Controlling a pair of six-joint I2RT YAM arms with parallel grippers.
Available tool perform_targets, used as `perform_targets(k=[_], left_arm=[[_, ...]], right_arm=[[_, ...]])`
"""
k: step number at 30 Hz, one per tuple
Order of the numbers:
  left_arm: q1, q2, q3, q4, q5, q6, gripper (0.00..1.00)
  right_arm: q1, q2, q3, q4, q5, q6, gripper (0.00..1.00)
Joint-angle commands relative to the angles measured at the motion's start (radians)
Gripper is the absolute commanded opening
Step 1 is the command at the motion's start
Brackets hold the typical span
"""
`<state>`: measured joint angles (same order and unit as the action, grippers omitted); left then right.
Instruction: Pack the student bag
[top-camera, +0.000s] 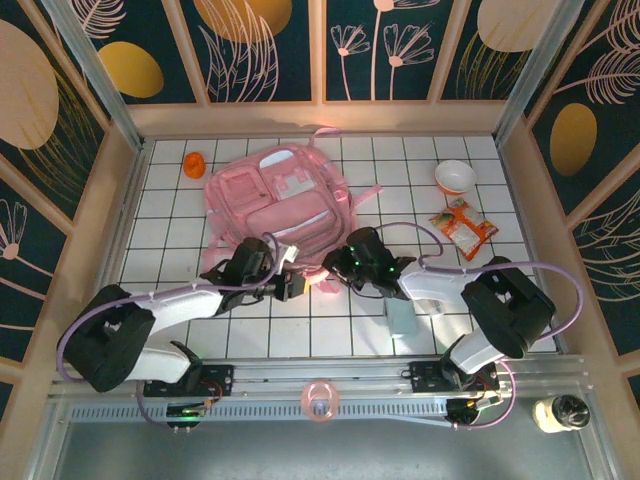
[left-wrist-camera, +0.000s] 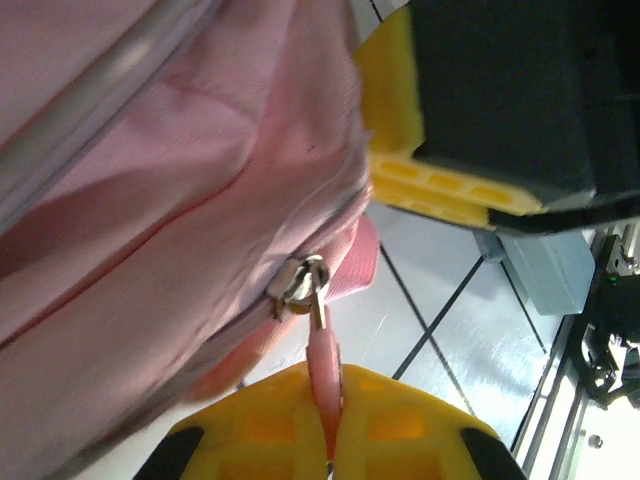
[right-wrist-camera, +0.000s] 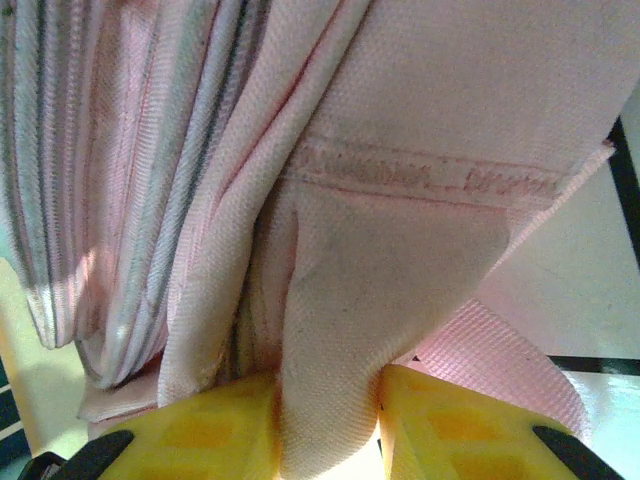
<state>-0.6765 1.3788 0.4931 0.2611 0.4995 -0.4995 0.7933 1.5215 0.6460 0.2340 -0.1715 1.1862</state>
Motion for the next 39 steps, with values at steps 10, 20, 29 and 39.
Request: perform_targets(k=[10,20,29,39], left_arm=[[-0.037,-0.050,0.117,-0.045,-0.155,0.118,0.57],[-0.037,-0.432,0.035,-0.313,-0.439,0.825,0.74],[-0.035,-0.307,-0.001,-0.246,-0.540,1.028,0.80],[0.046,-0.174,-0.019,-0.070,-0.530,0.900,0.55]], right_arm=[[-0.006,-0.126,0.027,-0.065,0.003,-0.150,0.40],[-0.025,-0.287,0.054,-0.297,0.017,-0.445,0.46],[0.003,-0.269,0.060,-0.248,-0.048,-0.595,0.50],[0.012,-0.216,0.062,-0.180,-0.145,-0.672,0.50]])
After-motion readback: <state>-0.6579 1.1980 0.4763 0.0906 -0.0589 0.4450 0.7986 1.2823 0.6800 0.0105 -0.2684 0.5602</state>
